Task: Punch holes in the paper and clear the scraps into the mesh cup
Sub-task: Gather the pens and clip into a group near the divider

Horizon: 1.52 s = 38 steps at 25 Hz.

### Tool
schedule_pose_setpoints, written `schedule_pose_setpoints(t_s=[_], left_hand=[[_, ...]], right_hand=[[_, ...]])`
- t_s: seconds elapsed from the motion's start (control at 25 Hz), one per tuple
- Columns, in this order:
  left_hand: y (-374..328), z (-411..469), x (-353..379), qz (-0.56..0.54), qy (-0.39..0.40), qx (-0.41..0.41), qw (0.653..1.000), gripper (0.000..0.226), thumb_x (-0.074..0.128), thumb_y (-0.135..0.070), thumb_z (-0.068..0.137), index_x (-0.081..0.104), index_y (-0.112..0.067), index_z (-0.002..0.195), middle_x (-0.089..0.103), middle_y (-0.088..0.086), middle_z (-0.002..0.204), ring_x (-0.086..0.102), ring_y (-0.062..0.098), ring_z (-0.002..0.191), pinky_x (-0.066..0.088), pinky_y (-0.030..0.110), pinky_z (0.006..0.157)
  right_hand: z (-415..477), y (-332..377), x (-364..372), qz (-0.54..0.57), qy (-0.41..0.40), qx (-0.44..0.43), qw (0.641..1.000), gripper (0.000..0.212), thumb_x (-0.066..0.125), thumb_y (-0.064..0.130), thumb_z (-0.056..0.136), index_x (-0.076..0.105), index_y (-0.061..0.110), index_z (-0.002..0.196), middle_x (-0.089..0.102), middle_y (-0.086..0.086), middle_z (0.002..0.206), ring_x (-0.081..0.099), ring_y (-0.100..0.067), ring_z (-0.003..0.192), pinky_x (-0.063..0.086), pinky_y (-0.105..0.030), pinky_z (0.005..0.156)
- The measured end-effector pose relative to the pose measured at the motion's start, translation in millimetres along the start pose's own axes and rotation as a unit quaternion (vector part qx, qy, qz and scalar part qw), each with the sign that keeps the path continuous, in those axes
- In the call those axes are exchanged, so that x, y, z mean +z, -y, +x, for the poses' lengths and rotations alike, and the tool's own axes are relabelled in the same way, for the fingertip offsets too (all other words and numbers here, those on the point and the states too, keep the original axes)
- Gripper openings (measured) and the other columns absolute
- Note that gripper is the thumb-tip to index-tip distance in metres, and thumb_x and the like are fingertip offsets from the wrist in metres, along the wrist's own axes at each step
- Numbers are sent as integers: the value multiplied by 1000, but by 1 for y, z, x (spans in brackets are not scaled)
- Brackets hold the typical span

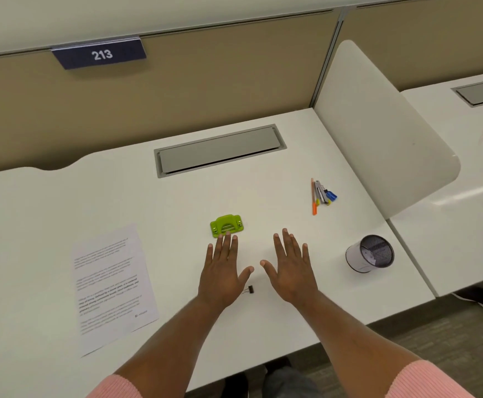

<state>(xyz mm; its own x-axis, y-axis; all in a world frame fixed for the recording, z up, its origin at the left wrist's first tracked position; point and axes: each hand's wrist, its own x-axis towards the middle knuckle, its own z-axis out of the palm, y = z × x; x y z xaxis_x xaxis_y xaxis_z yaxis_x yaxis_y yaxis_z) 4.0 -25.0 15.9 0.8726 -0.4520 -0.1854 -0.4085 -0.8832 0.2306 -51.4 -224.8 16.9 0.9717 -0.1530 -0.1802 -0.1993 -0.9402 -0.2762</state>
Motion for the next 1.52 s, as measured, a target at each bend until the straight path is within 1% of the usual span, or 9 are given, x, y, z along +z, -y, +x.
schedule_pose_setpoints(t_s=[0.16, 0.24, 0.32, 0.4, 0.68, 0.96, 1.16, 1.32, 1.52], left_hand=[[22, -27, 11, -5, 13, -20, 1000, 85, 26, -66, 101, 0, -16, 164, -12, 3, 171, -18, 20, 157, -14, 40, 126], [29, -36, 17, -8, 20, -25, 999, 84, 26, -66, 101, -2, -17, 164, -15, 3, 170, -19, 20, 156, -13, 40, 126], [33, -44, 23, -6, 27, -29, 999, 84, 25, -66, 101, -4, -18, 164, -17, 2, 170, -20, 20, 156, -14, 40, 126], [34, -48, 29, -6, 35, -30, 999, 84, 23, -66, 101, -5, -18, 164, -18, 2, 169, -21, 20, 156, -15, 40, 126], [37, -52, 41, -8, 51, -25, 998, 83, 22, -66, 101, -6, -19, 163, -20, 1, 169, -23, 18, 155, -15, 39, 125], [29, -34, 39, -9, 51, -1, 999, 81, 24, -64, 102, -6, -20, 163, -16, 2, 170, -23, 18, 154, -14, 41, 125], [-2, 2, 35, -6, 44, 45, 998, 77, 26, -58, 104, -3, -20, 164, -15, 2, 170, -22, 18, 155, -15, 42, 125], [-35, 44, 36, -5, 44, 82, 996, 73, 26, -53, 105, -4, -21, 164, -15, 1, 170, -15, 20, 158, -16, 41, 124], [-68, 96, 48, -4, 53, 112, 992, 75, 24, -58, 104, -4, -22, 164, -15, 2, 170, -24, 17, 153, -12, 44, 127]], right_hand=[[-15, 17, 17, 11, 20, -7, 1000, 75, 30, 60, 104, 10, 20, 164, 2, -5, 172, 5, -23, 159, 5, -50, 128], [-21, 24, 26, 13, 34, -14, 999, 69, 33, 55, 105, 14, 22, 163, 14, -6, 171, 17, -24, 157, 14, -46, 127], [-26, 31, 34, 3, 41, -24, 999, 62, 38, 48, 106, 25, 22, 161, 35, -5, 162, 39, -25, 145, 32, -41, 117], [-30, 37, 43, -12, 51, -42, 998, 55, 43, 41, 105, 35, 23, 157, 49, -2, 148, 51, -22, 129, 41, -38, 103], [-33, 52, 65, -10, 83, -27, 996, 29, 53, 21, 100, 61, 19, 127, 59, 0, 121, 58, -23, 111, 43, -35, 91], [-21, 48, 53, 81, 70, 69, 992, 11, 48, 19, 100, 58, 15, 101, 60, -2, 103, 63, -25, 91, 46, -34, 74], [-12, 22, 36, 178, 3, 128, 976, 22, 50, 18, 103, 61, 17, 122, 63, -1, 116, 66, -24, 101, 53, -36, 85], [7, -9, 19, 214, -69, 171, 959, 35, 48, 12, 102, 61, 19, 134, 69, 1, 119, 62, -19, 114, 48, -30, 95], [37, -44, 0, 259, -110, 230, 931, 41, 50, 12, 100, 56, 30, 137, 66, 11, 118, 63, -5, 103, 47, -23, 88]])
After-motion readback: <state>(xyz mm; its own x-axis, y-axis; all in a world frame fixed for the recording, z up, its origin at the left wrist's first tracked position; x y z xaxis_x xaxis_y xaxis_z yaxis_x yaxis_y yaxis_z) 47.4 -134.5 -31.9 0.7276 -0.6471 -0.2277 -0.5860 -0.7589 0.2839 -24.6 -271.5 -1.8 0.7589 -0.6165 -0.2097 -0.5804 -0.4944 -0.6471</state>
